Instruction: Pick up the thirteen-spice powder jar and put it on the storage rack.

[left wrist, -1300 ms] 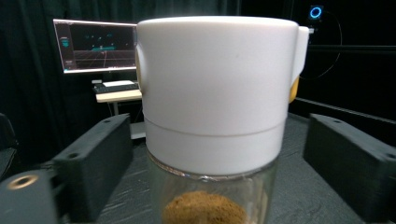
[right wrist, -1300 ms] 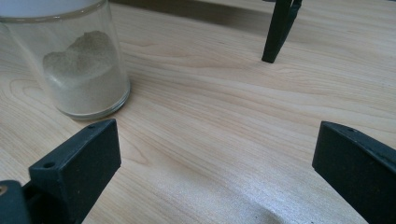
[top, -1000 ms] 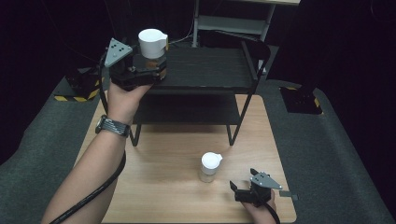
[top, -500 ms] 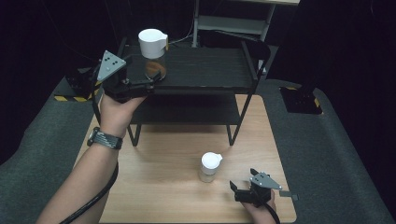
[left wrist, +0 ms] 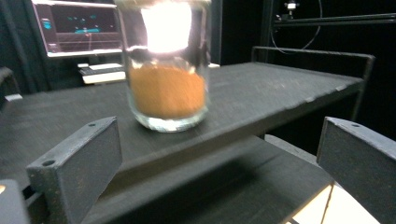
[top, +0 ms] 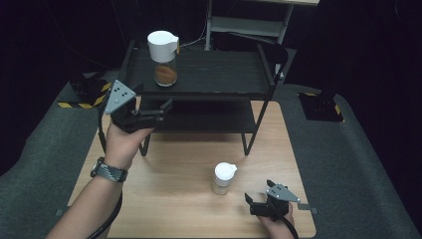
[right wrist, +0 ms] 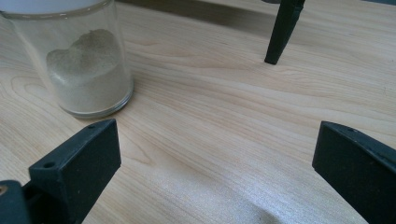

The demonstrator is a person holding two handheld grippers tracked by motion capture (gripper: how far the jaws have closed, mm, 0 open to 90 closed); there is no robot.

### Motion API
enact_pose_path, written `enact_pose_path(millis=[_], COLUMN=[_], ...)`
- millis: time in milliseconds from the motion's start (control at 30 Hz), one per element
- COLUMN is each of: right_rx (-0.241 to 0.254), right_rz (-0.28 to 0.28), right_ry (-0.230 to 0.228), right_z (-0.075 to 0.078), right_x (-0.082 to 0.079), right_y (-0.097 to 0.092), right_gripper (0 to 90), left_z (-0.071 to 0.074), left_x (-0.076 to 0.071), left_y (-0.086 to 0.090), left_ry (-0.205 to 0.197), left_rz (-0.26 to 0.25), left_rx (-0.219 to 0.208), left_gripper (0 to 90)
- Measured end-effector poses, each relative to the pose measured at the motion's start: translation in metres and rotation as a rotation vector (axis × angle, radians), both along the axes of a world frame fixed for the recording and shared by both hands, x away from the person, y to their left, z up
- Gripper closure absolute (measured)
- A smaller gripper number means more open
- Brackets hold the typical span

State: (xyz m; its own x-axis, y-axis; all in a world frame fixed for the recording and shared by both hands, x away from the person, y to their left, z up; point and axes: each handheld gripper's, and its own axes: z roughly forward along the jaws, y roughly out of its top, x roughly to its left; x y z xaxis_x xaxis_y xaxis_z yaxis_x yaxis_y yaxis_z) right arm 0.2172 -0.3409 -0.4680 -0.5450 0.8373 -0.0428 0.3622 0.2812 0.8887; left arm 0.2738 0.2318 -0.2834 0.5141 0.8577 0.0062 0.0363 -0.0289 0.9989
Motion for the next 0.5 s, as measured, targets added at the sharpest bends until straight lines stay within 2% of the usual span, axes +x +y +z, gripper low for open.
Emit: enact_pose_path(millis=[500], right_rx=[-0.004], right_rz=[0.001], right_ry=[0.002], right_z=[0.001], right_x=[0.000], right_y=[0.001], right_gripper=[0.4], left_z=[-0.039], left_x=[-0.014], left_y=[-0.003], left_ry=[0.028], left_rz=[-0.055], left_rx=[0.037], left_gripper=[0.4])
